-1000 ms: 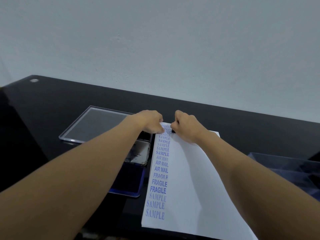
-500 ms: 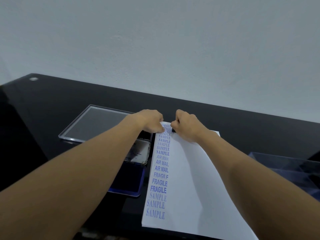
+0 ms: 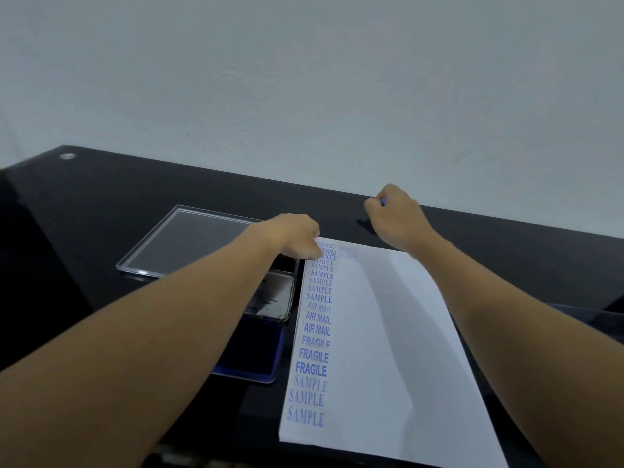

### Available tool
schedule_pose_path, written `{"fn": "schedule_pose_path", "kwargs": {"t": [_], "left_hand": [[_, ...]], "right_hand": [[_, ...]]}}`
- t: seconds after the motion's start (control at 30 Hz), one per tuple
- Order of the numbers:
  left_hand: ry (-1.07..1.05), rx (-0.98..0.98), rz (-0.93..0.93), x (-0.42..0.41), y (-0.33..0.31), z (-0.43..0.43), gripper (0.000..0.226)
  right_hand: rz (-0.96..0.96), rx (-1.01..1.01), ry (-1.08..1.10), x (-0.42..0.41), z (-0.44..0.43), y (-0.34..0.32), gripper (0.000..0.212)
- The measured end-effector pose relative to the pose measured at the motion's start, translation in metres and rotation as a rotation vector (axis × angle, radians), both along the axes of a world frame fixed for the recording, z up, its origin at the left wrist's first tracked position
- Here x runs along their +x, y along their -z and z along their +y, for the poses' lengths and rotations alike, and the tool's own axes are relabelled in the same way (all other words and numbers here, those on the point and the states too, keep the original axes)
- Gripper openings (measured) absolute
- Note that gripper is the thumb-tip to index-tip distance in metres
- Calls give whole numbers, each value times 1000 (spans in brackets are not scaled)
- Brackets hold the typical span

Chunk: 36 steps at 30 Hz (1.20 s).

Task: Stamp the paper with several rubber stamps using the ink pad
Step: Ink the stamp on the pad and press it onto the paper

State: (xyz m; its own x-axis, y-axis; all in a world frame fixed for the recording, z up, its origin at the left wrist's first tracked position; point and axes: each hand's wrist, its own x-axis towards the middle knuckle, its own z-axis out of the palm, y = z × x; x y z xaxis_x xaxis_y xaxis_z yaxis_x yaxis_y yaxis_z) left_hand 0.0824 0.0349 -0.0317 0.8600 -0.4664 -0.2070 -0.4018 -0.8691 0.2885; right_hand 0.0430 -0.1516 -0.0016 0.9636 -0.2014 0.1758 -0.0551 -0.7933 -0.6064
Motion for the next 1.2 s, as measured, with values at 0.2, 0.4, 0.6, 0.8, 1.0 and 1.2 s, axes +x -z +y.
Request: {"fn": "schedule_pose_path", "kwargs": {"t": [0.2,0.4,0.6,0.8,1.0,1.2], "left_hand": [[19,0,-17,1,1,-1,20],[-57,-83,15,-3,2,-2,33],[-279,-440,-105,-11,-11,11,47],[-330,-454,-194,-37,-21,51,45],[-322,-414,-281,-86,-13,94,38],[-374,-406,-328,-127,2,120,35]], "right_hand": [[47,15,-5,-5,-11,-10,18],[52,-29,-25,-12,-13,-8,16],[28,-58,-60,-25,-22,-10,7],[38,48,3,-48,-26,-9,4],[30,89,-38,-81,-6,-4,8],[83,130,-131,-109,29,2,28]]}}
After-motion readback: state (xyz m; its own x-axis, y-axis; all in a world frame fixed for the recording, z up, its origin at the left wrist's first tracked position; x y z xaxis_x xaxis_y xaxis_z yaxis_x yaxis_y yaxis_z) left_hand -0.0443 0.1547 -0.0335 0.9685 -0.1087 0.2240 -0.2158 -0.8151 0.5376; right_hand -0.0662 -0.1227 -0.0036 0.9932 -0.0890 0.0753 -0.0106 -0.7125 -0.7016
